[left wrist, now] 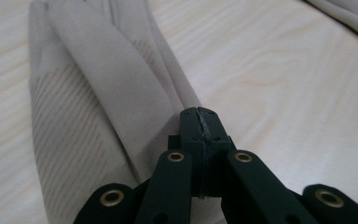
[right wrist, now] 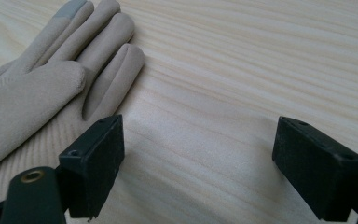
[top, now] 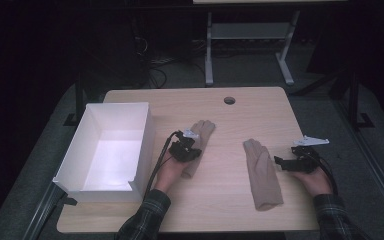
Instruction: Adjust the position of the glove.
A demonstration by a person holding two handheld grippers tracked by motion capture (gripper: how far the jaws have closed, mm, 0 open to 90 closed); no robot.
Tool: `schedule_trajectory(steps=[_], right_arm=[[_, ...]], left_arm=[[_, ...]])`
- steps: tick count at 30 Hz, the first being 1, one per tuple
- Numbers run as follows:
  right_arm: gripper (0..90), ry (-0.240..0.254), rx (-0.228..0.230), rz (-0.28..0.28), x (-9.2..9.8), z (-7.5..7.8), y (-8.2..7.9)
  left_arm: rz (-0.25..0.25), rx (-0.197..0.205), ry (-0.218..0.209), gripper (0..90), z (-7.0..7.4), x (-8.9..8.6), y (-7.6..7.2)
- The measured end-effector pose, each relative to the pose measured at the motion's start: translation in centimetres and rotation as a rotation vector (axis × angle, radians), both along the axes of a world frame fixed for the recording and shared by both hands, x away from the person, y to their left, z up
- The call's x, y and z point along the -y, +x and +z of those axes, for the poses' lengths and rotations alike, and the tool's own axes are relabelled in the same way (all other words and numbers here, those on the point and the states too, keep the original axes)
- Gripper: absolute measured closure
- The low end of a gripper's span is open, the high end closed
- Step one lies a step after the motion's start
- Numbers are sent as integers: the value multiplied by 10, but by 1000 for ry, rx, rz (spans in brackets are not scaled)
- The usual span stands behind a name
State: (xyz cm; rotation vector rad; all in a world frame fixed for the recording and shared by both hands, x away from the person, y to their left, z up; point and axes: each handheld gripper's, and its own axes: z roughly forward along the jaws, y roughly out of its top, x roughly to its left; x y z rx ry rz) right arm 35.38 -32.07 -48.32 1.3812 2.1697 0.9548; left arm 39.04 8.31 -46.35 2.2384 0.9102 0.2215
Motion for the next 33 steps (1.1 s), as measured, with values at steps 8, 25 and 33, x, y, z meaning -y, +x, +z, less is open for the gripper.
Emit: schedule_trajectory(steps=[8, 25, 33], right_arm=[[162, 0, 0, 0, 0, 0, 0], [162, 0, 0, 0, 0, 0, 0], [162, 0, 0, 0, 0, 0, 0]], left_arm=[[-61, -28, -28, 899, 0, 15, -19], [-175, -40, -43, 897, 7, 24, -58], [-205, -72, -40, 897, 5, 11, -84]])
